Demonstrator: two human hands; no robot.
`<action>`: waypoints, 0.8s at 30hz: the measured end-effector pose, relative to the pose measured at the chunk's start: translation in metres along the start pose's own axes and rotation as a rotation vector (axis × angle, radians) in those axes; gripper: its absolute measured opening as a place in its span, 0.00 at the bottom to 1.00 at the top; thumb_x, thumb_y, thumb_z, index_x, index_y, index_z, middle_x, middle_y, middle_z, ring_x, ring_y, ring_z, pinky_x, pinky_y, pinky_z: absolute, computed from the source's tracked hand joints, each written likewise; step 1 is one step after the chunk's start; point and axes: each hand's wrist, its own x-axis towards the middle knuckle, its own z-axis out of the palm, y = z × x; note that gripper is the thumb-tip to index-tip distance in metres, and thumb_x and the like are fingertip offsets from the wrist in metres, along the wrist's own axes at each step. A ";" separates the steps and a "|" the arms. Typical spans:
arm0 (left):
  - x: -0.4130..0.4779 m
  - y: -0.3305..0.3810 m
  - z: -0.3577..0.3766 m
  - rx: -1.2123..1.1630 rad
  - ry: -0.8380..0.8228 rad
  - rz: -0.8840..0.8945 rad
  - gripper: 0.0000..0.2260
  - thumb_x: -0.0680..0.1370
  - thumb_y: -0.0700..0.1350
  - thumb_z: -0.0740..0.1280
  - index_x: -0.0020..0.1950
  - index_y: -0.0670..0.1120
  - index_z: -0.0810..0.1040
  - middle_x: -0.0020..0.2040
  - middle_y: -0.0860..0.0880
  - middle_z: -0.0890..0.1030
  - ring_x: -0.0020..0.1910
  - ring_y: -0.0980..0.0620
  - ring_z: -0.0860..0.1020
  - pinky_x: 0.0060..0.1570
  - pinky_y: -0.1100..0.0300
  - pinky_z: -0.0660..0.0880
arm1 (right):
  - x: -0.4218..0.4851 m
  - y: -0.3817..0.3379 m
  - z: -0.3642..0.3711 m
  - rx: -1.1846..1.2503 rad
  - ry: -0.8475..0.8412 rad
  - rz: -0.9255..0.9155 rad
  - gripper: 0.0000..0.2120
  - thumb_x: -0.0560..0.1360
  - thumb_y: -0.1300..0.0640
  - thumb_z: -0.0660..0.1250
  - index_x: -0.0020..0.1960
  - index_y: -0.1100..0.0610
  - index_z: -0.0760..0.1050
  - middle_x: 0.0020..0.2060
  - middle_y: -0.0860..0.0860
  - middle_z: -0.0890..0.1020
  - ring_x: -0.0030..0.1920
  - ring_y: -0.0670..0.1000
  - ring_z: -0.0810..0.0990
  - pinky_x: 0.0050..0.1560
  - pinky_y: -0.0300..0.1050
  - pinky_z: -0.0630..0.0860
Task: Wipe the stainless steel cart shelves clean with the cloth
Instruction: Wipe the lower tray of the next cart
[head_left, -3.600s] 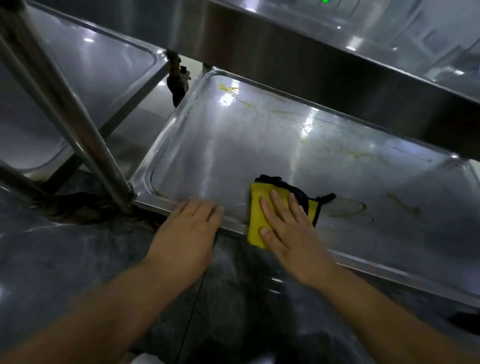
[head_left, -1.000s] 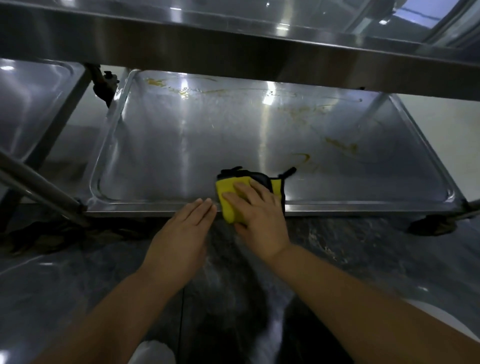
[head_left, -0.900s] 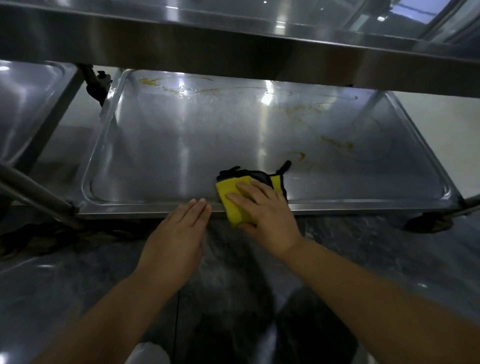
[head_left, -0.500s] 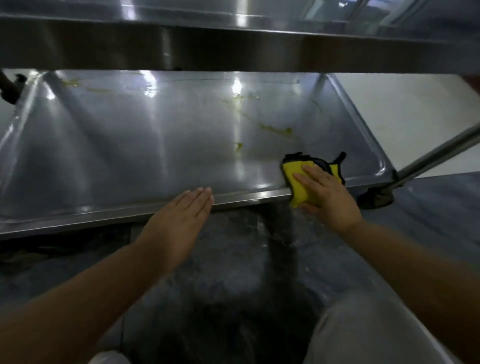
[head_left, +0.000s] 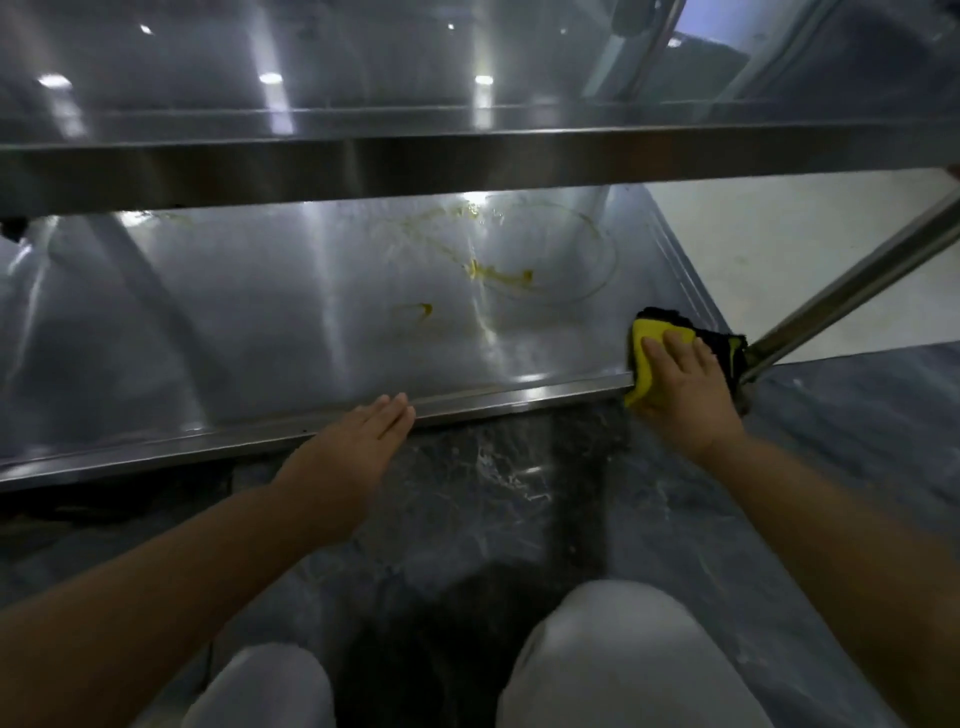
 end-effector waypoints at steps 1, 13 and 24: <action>-0.001 -0.001 0.001 -0.022 0.012 -0.005 0.43 0.49 0.32 0.79 0.64 0.35 0.74 0.63 0.37 0.76 0.58 0.39 0.78 0.56 0.44 0.70 | -0.001 -0.011 0.004 -0.002 0.008 -0.044 0.39 0.66 0.53 0.77 0.73 0.60 0.65 0.71 0.65 0.65 0.70 0.71 0.62 0.72 0.62 0.56; 0.012 0.005 0.002 -0.267 0.076 -0.163 0.22 0.71 0.45 0.56 0.57 0.36 0.80 0.53 0.37 0.81 0.49 0.38 0.82 0.50 0.43 0.77 | 0.014 -0.200 0.023 0.038 -0.227 -0.502 0.38 0.73 0.44 0.64 0.78 0.46 0.49 0.78 0.48 0.48 0.77 0.56 0.43 0.74 0.48 0.43; 0.033 -0.002 0.008 -0.122 0.249 -0.120 0.16 0.77 0.46 0.57 0.47 0.40 0.83 0.37 0.43 0.79 0.34 0.42 0.76 0.34 0.54 0.73 | 0.050 -0.010 -0.017 0.024 -0.229 0.079 0.33 0.78 0.38 0.48 0.78 0.52 0.45 0.78 0.53 0.46 0.77 0.59 0.44 0.75 0.50 0.42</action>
